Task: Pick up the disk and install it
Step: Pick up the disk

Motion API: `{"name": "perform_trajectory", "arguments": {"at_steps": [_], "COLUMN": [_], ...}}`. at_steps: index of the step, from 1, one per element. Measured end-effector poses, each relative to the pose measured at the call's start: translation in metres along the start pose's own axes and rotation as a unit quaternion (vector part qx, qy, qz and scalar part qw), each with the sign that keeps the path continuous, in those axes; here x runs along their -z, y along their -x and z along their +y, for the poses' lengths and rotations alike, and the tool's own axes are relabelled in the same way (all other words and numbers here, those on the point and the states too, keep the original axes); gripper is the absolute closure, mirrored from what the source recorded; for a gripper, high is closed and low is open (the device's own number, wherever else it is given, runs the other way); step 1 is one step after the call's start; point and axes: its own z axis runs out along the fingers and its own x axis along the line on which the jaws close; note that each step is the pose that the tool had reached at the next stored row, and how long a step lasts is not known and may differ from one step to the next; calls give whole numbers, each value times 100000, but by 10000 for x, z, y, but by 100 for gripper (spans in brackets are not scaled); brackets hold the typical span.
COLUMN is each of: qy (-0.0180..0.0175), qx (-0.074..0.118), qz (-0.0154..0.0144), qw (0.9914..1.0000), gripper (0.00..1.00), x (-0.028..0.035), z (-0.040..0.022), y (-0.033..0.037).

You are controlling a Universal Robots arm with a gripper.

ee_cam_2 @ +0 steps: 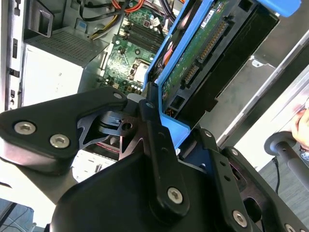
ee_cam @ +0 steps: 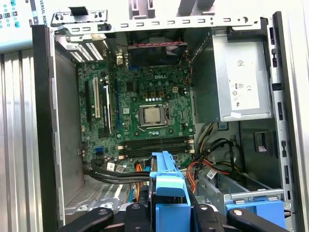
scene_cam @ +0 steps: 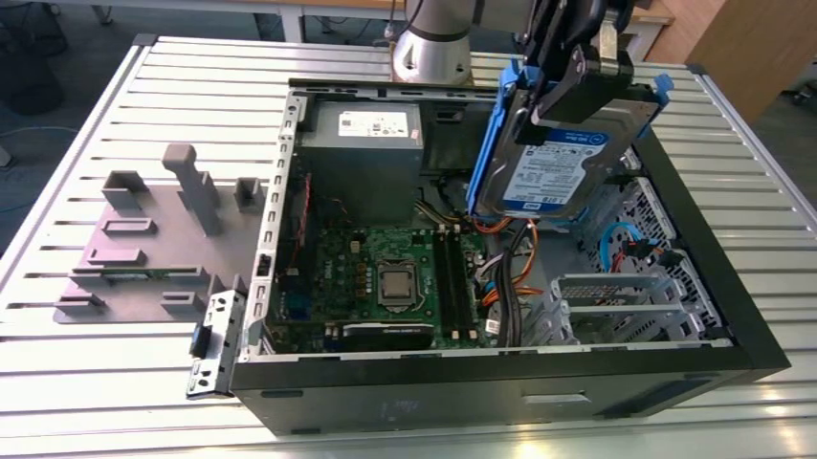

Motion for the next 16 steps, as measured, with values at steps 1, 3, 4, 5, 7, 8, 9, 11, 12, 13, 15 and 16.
{"name": "perform_trajectory", "arguments": {"at_steps": [1,3,4,5,7,8,9,11,12,13,15,16], "qy": [-1,0,0,1,1,0,2,2,2,3,3,2], "qx": [6,23,29,36,50,56,60,74,80,87,95,101], "qz": [4,2,2,1,3,4,5,4,4,4,8,3], "qw": [100000,100000,100000,100000,100000,100000,100000,100000,100000,100000,100000,100000], "gripper": [63,63,63,63,63,63,63,63,63,63,63,63], "x": [0,-1,-1,-2,-2,-2,-3,-3,-4,-4,-4,-5], "z": [-1,-2,-2,-3,-5,-5,-6,-7,-8,-8,-10,-10], "y": [-4,-13,-17,-21,-28,-32,-36,-43,-46,-49,-56,-59]}}
